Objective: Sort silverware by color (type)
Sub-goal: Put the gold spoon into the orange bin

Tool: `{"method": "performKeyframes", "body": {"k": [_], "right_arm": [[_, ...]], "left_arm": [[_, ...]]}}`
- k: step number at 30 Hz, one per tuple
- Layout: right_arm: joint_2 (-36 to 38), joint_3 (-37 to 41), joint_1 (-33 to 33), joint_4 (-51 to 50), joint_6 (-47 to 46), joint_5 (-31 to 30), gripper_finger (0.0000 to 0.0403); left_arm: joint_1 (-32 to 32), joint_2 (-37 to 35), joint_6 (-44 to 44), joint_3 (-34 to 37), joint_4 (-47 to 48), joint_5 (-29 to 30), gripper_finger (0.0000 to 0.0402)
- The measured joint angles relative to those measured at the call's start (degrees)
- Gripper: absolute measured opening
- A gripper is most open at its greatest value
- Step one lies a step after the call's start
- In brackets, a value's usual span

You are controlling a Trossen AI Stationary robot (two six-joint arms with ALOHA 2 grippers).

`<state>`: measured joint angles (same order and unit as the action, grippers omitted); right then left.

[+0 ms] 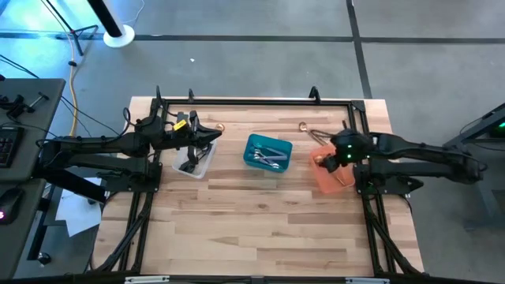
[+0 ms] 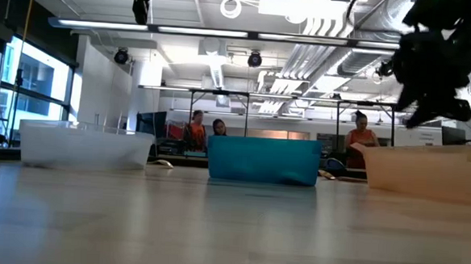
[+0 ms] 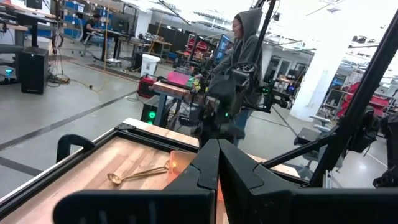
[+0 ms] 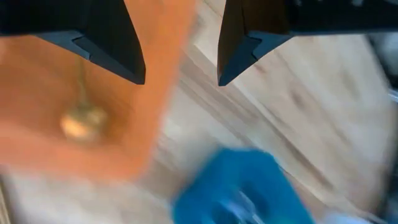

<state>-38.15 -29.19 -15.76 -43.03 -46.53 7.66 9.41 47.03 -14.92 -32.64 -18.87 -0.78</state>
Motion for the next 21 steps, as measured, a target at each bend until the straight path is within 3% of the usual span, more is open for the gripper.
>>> {"method": "performKeyframes", "body": {"k": [8, 15, 21], "right_arm": [[7.12, 0.0, 0.01, 20.33, 2.27, -3.84, 0.0183], [5.04, -0.05, 0.06, 46.78, 16.09, -2.84, 0.0183], [4.0, -0.09, 0.03, 53.56, 27.96, 0.97, 0.0183]], "left_arm": [[0.0, 0.0, 0.0, 0.0, 0.0, 0.12, 0.0], [0.0, -0.01, -0.02, 0.0, -0.09, 0.22, 0.0], [0.0, -0.02, -0.15, 0.0, -0.28, 0.22, 0.0]]}}
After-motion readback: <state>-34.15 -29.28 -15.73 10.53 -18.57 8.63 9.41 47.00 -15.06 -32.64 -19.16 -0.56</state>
